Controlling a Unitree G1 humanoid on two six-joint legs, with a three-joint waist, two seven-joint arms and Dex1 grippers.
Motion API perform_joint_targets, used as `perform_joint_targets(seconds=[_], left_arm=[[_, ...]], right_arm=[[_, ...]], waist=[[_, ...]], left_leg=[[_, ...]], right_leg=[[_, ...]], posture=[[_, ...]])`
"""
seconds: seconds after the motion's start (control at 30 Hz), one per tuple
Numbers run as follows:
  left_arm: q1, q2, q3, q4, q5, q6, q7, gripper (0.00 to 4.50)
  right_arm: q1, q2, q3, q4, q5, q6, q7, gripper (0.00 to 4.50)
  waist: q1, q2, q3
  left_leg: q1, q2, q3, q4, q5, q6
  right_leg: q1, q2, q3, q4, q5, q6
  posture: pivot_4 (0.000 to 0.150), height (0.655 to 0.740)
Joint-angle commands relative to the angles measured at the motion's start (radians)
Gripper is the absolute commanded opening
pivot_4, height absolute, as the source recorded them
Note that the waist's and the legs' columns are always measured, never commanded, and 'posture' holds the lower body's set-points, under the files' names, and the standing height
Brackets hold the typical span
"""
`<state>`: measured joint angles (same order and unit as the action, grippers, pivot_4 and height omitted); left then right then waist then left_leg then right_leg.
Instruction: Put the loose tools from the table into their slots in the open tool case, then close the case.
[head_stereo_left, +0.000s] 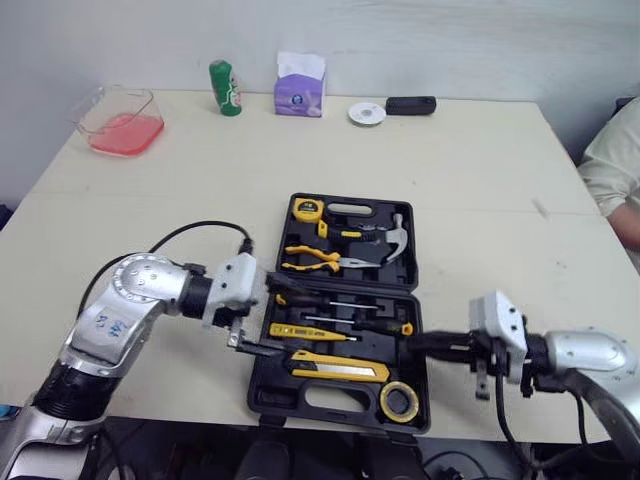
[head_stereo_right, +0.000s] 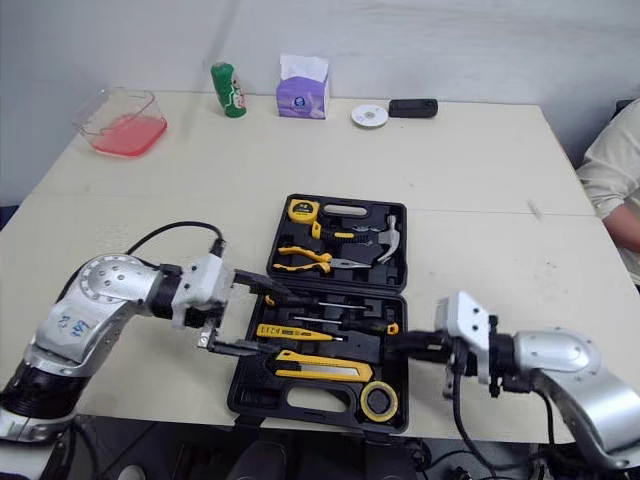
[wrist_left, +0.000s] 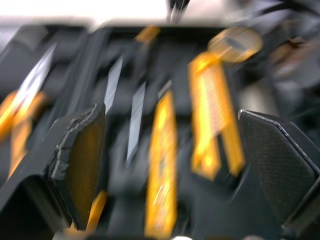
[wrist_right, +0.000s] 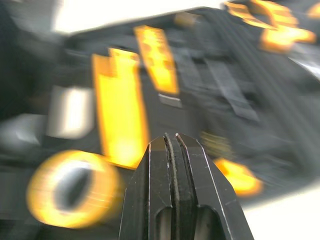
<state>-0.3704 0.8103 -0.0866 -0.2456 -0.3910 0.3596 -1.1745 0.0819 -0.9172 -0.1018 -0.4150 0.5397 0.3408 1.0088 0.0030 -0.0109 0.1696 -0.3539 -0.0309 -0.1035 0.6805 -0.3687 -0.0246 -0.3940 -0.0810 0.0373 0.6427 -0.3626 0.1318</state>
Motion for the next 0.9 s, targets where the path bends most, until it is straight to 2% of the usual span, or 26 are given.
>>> perform_joint_targets(seconds=[0.03,0.13,0.27,0.4,0.57,0.9], left_arm=[[0.05,0.028,0.106,0.068,0.033,-0.041,0.062,4.5],[0.115,0.065,0.162,0.168,0.072,-0.102,0.078,3.65],[0.042,0.02,0.089,0.282,0.161,-0.15,0.132,1.98],[-0.023,-0.033,0.035,0.36,0.213,-0.188,0.143,0.07],[-0.119,-0.107,-0.031,0.447,0.286,-0.223,0.176,0.02],[-0.133,-0.191,-0.036,0.412,0.248,-0.128,0.175,0.02]], right_arm=[[-0.025,0.003,-0.074,0.083,-0.061,-0.016,-0.064,0.1],[-0.063,-0.002,-0.089,0.165,-0.143,0.017,-0.156,0.0],[-0.081,0.002,-0.018,0.179,-0.207,-0.016,-0.128,0.0],[-0.144,0.024,0.047,0.173,-0.242,-0.007,-0.126,0.0],[-0.229,0.061,0.117,0.168,-0.267,0.016,-0.123,0.0],[-0.4,0.166,0.233,0.18,-0.348,0.094,-0.161,0.0]], waist=[[0.002,0.001,0.001],[-0.004,0.003,0.002],[0.001,0.005,0.003],[-0.001,0.005,0.003],[-0.006,0.005,0.003],[-0.007,0.005,0.003]], left_leg=[[0.0,0.0,0.0,0.0,0.0,0.0],[0.0,-0.002,0.001,0.0,0.0,0.0],[-0.001,-0.001,0.0,-0.001,0.0,0.0],[-0.001,-0.003,0.0,0.001,0.0,0.0],[-0.001,-0.003,0.001,0.001,0.0,0.0],[-0.001,-0.003,0.001,0.002,0.0,0.0]], right_leg=[[0.0,0.0,0.0,0.0,0.0,0.0],[-0.001,-0.001,0.0,0.0,0.0,0.0],[-0.002,-0.001,-0.001,0.001,0.0,0.0],[-0.002,-0.001,-0.001,0.002,0.0,0.001],[-0.004,0.0,-0.001,0.002,0.0,0.001],[-0.006,-0.001,-0.001,0.005,0.0,0.001]], posture=[[0.15,0.74],[0.15,0.74],[0.15,0.74],[0.15,0.74],[0.15,0.74],[0.15,0.74]])
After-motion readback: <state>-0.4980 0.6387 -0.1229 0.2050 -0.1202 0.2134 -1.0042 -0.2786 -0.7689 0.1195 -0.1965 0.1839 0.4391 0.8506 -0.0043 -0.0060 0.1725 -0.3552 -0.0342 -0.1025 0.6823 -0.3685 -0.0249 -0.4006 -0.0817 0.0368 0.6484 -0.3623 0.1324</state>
